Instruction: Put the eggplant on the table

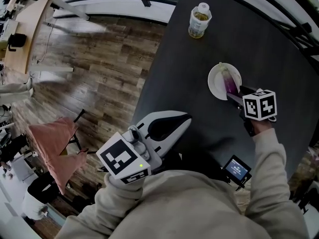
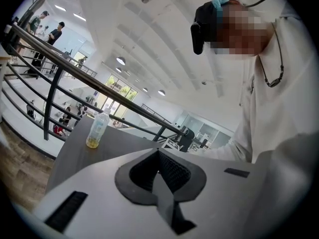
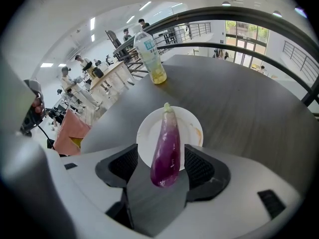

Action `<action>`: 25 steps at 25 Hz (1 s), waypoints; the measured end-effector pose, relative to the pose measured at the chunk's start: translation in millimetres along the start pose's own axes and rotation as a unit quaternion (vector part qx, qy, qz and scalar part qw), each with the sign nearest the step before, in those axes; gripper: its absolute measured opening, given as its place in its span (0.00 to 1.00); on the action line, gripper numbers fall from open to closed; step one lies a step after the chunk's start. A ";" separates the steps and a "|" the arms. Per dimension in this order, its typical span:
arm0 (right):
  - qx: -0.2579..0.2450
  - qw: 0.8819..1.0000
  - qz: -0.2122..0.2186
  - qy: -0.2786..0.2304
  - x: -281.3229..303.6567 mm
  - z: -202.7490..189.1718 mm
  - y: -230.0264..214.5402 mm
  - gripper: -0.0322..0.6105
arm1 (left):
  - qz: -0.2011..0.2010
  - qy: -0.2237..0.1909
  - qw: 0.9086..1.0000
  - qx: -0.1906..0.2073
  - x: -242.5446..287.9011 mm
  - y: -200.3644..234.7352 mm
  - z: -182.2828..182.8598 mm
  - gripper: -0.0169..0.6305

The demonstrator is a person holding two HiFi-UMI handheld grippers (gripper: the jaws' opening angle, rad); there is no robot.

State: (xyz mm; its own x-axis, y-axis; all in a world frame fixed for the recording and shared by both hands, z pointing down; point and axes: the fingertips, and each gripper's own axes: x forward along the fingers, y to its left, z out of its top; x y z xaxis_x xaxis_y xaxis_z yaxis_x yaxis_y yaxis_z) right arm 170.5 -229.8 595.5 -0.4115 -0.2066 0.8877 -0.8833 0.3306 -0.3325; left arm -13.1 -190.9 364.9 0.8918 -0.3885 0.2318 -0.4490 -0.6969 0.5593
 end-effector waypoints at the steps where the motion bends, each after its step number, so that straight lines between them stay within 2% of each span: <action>1: 0.003 1.000 -0.003 -0.004 -4.6 -0.5 -0.9 0.49 | -0.003 0.003 1.000 0.004 0.9 -1.4 0.0 0.03; 9: 0.057 0.996 -0.011 -0.074 -77.7 -17.1 -11.2 0.49 | -0.048 0.016 0.997 0.052 13.9 -30.5 19.2 0.03; 17: 0.137 0.978 -0.022 -0.153 -136.6 -53.8 -31.1 0.49 | -0.108 0.025 0.990 0.086 39.7 -52.7 30.0 0.03; 21: 0.147 0.972 -0.022 -0.180 -167.7 -68.5 -19.4 0.49 | -0.129 0.029 0.986 0.098 42.6 -70.7 37.3 0.03; 25: 0.134 0.963 -0.001 -0.233 -196.9 -62.8 8.7 0.47 | -0.153 0.036 0.981 0.117 45.2 -83.8 42.8 0.03</action>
State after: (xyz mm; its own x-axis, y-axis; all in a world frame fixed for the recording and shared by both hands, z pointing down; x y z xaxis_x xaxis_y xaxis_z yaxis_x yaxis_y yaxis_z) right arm 257.9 -128.4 437.9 -0.4112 -0.6187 0.6694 -0.8847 0.0940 -0.4566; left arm 62.4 -175.8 294.4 0.9847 -0.1021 0.1414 -0.1525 -0.8972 0.4145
